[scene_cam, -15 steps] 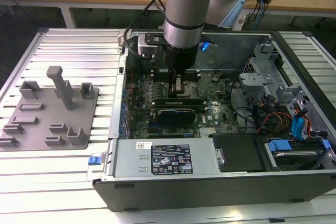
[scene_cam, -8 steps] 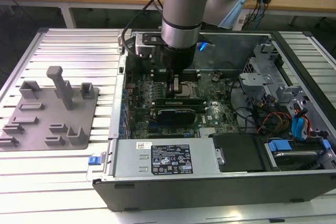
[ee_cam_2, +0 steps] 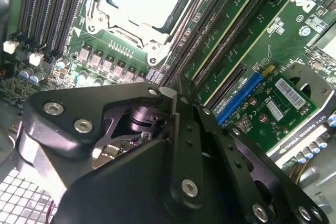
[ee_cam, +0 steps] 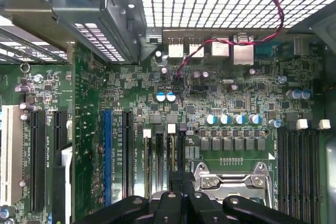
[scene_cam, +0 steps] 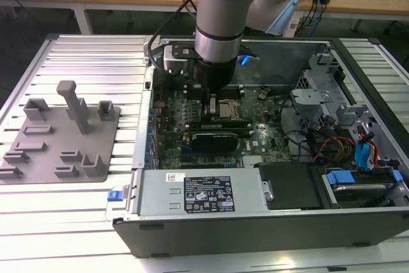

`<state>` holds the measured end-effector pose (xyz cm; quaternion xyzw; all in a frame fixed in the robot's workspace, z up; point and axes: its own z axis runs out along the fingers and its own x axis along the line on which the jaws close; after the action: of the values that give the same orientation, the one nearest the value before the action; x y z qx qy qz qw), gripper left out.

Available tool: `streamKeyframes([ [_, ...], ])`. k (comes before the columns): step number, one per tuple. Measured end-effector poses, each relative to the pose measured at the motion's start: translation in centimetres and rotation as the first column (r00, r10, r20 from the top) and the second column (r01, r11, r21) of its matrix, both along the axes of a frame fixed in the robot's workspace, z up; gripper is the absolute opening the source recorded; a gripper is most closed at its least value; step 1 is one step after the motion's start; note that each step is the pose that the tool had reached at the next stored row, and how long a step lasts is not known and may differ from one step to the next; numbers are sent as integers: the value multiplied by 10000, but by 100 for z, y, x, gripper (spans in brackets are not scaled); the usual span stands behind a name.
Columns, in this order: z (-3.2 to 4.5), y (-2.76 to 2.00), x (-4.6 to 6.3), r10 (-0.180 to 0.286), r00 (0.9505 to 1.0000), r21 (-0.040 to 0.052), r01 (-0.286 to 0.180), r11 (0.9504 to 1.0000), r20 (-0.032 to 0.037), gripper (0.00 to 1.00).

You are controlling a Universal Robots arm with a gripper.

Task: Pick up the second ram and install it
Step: 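Press down the second ram until it locks into place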

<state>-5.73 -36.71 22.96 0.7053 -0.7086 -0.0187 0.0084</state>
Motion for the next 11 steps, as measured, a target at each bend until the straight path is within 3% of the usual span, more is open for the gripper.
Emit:
streamKeyframes([
  [6,3,3,2,1,10000,-2,-1,10000,15,8],
  [11,204,1,0,-1,10000,-51,1,10000,2,8],
])
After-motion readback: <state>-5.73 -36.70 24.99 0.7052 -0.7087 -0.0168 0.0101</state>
